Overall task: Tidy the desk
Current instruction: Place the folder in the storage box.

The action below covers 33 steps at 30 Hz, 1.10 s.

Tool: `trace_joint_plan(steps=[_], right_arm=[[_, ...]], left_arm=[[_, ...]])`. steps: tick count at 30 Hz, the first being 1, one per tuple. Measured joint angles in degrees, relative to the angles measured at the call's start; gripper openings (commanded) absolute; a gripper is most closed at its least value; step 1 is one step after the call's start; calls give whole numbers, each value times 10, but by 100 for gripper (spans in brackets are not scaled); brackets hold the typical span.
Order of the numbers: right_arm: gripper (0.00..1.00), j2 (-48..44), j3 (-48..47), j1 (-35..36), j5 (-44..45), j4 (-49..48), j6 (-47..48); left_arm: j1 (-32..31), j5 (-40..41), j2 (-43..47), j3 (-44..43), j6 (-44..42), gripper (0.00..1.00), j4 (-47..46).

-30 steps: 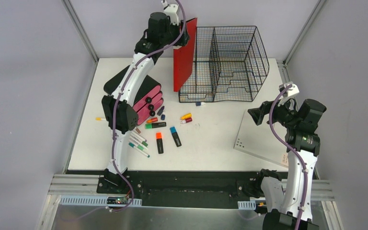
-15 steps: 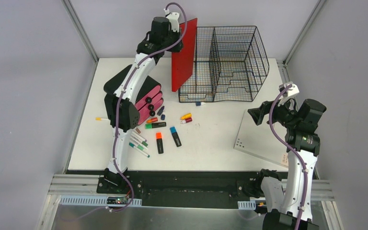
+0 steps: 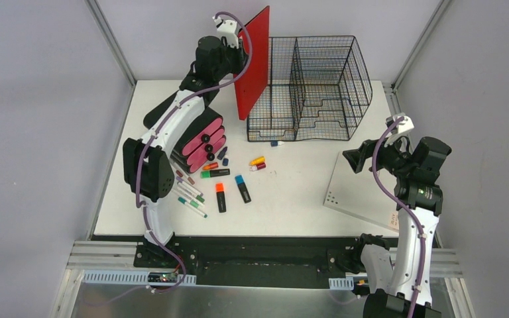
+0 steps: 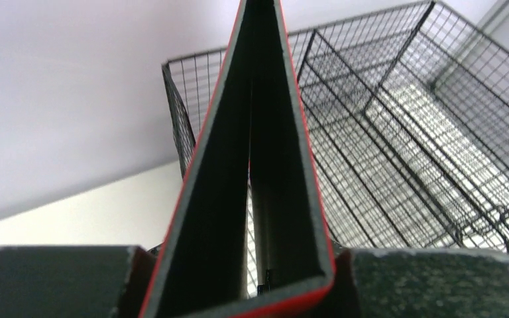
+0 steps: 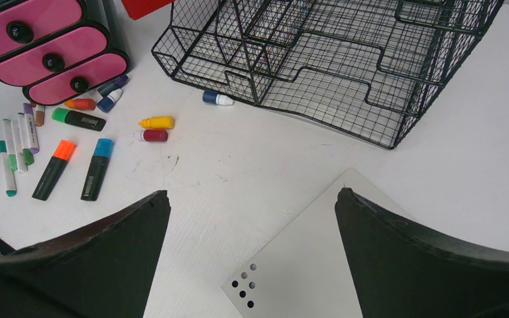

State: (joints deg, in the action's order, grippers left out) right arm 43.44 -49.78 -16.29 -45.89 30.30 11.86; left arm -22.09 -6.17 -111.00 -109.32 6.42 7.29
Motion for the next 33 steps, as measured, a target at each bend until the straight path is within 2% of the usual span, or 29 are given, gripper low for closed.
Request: trace_joint_plan(steps=[6,15,33], right_arm=[[99,0,0,0,0,0,0],[99,0,0,0,0,0,0],[99,-2,0,0,-5,0,0]], left_arm=[[-1,24,17,82,4,0,-154],[-17,51,17,176,9,0,-297],[-31,77,9,234,2,0,-405]])
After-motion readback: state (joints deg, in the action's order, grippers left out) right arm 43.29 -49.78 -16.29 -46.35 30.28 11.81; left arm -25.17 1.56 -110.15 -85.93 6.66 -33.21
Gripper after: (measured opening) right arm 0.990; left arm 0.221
